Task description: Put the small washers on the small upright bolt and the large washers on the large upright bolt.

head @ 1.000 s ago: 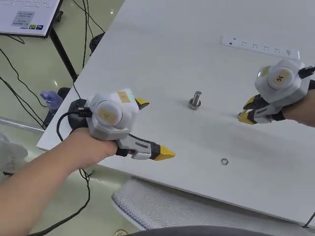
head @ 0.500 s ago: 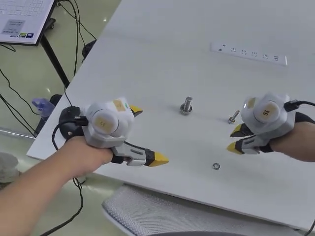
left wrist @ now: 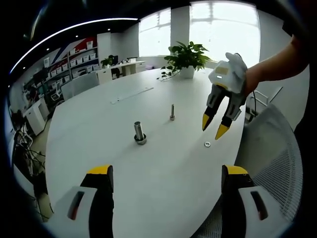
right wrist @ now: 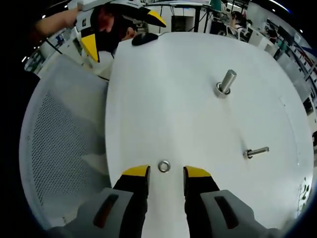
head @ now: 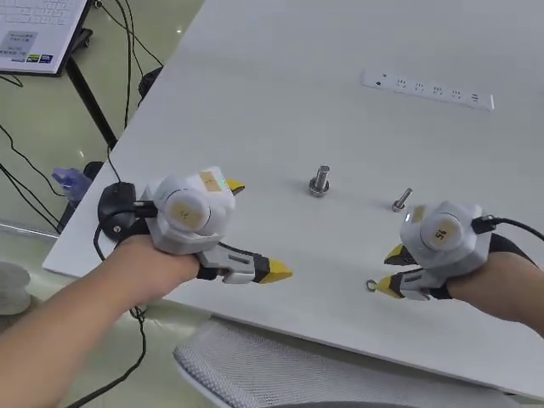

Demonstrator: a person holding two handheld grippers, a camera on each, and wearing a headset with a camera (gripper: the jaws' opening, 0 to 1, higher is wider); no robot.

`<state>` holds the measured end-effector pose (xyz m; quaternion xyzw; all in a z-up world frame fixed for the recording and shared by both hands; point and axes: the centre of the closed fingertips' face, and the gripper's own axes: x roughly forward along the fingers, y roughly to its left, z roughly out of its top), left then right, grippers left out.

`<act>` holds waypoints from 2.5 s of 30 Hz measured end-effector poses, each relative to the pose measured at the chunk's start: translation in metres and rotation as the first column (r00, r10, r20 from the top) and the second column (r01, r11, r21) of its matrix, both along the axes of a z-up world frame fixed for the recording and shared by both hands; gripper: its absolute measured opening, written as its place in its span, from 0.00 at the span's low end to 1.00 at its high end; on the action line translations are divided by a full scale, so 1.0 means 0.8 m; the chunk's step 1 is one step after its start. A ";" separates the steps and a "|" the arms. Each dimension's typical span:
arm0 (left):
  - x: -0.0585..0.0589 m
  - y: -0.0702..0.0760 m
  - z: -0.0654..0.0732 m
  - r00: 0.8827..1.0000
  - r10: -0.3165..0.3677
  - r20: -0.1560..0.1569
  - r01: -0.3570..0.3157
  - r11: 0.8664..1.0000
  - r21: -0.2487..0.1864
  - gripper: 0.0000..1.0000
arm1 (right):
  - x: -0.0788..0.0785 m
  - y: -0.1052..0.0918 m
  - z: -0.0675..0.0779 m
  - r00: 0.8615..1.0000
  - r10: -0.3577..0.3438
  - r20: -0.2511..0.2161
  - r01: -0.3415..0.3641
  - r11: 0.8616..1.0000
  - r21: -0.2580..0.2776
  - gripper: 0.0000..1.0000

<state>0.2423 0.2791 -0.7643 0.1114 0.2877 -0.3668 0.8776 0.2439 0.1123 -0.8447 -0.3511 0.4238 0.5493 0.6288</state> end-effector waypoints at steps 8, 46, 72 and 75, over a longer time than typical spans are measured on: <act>0.003 -0.004 -0.002 1.000 -0.014 -0.001 0.014 1.000 0.010 0.90 | 0.005 -0.002 -0.020 1.000 -0.009 0.029 0.010 1.000 -0.020 0.28; -0.005 -0.004 0.002 1.000 -0.014 -0.003 0.014 1.000 -0.016 0.85 | -0.005 0.005 -0.044 1.000 0.018 0.025 -0.013 0.987 -0.163 0.14; -0.001 -0.006 0.004 1.000 -0.015 -0.012 0.015 1.000 -0.023 0.83 | 0.020 -0.039 -0.017 0.993 -0.118 -0.021 0.114 0.986 -0.121 0.13; -0.002 -0.007 0.003 1.000 -0.013 -0.016 0.013 1.000 -0.027 0.84 | 0.030 -0.056 -0.001 0.992 -0.123 0.002 0.122 0.984 -0.128 0.13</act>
